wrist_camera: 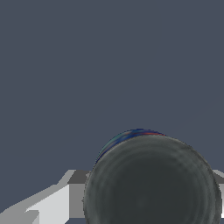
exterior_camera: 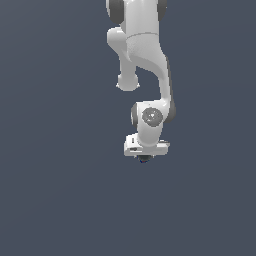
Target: Pick up the object and move it to a goal position.
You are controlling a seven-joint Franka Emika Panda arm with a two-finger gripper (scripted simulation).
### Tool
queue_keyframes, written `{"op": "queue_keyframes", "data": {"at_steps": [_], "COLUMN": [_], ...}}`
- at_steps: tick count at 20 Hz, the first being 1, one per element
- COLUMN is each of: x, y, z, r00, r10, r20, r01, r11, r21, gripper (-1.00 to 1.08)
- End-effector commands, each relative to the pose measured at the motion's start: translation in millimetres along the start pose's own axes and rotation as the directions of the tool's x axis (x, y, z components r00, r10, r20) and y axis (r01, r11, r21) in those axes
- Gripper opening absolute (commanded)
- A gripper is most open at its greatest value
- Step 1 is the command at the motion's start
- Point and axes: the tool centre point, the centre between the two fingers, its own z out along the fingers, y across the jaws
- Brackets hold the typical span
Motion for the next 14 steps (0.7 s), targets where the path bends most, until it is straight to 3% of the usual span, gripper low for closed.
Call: {"op": "queue_keyframes", "data": {"at_steps": [1, 8, 14], "x": [-0.1, -4.2, -14.3], "y": [0.1, 9.2, 32.2], "z": [0.0, -9.5, -33.4], "r00": [1.0, 1.0, 1.0], "r10": [0.0, 0.0, 0.0], "r20": [0.0, 0.0, 0.0], "r01": [0.0, 0.0, 0.0], "r11": [1.0, 1.0, 1.0], "r21": [0.0, 0.0, 0.0], "gripper": [-1.0, -1.0, -1.0]}}
